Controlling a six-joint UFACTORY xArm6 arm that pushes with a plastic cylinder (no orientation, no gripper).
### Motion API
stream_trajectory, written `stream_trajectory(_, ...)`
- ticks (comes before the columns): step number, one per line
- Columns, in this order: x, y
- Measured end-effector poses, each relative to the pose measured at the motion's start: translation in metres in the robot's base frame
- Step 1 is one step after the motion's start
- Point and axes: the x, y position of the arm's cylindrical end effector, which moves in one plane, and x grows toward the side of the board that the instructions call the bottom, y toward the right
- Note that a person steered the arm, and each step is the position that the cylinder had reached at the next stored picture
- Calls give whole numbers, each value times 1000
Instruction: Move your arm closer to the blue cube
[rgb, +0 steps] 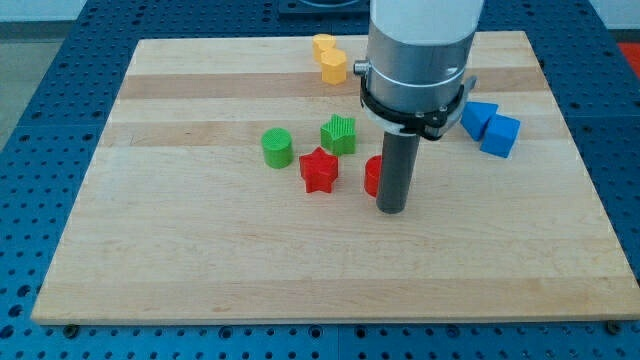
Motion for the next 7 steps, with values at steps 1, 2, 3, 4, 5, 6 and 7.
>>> stream_trajectory(1,-3,-2)
stream_trajectory(2,-4,-2)
stream_trajectory(3,-10,-2)
stream_trajectory(4,-13,-2)
stream_trajectory(5,-13,12)
stream_trajectory(6,-13,48)
stream_trajectory(7,-23,81)
